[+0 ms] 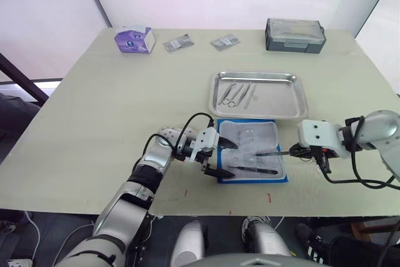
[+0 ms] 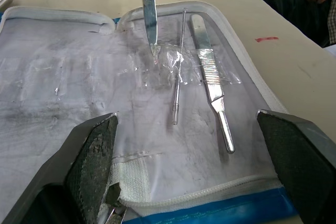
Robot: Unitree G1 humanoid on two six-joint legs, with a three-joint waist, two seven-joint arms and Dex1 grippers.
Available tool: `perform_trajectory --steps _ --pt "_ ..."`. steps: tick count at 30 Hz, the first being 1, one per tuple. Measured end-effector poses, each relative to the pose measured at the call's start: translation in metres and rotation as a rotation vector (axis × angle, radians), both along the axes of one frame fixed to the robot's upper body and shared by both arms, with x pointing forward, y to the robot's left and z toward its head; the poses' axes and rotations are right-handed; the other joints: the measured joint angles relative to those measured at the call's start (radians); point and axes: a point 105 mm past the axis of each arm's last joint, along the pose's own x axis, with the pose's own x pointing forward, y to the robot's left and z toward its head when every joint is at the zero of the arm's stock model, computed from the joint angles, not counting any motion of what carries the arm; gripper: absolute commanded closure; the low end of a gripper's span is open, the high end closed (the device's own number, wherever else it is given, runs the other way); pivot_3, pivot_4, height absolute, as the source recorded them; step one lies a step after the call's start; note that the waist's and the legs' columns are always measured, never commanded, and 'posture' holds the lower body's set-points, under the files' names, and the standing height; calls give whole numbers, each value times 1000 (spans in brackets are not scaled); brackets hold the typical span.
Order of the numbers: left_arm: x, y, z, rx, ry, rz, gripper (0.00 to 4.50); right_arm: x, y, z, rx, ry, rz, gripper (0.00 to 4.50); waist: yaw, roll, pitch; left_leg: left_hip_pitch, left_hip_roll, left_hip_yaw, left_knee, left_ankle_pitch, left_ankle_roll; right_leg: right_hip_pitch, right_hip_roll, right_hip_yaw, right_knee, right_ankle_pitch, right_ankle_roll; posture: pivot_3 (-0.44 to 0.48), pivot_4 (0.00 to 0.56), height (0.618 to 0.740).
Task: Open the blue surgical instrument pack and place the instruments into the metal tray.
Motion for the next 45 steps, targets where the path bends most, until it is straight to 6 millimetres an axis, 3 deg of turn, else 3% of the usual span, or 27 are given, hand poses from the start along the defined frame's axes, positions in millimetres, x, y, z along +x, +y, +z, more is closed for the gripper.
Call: perform_trajectory --steps 9,12,20,29,36,45 --pt "0 0 0 0 0 1 0 11 -4 30 170 -59 -86 4414 -1 -1 1 0 0 0 0 0 0 0 0 0 0 0 0 0 150 731" --pt "0 0 0 0 1 0 0 15 0 32 214 -70 -108 4414 -1 -1 1 0 0 0 0 0 0 0 0 0 0 0 0 0 150 731" --pt "0 0 0 -1 0 0 0 57 21 37 467 -142 -339 4414 -2 2 0 0 0 0 0 0 0 0 1 0 1 0 0 0 150 731" --pt "0 0 0 -2 0 -1 0 95 44 40 636 -161 -568 4414 -1 2 -1 -1 0 0 0 0 0 0 1 0 1 0 0 0 150 731" --pt "1 4 0 1 0 12 0 133 44 14 654 -152 -829 4414 -16 4 -1 0 0 0 0 0 0 0 2 1 2 1 1 0 150 731" --pt "1 4 0 2 -2 14 0 152 33 -15 575 -134 -1004 4414 -23 4 -1 0 0 -1 0 0 0 0 1 2 2 2 3 0 150 731"
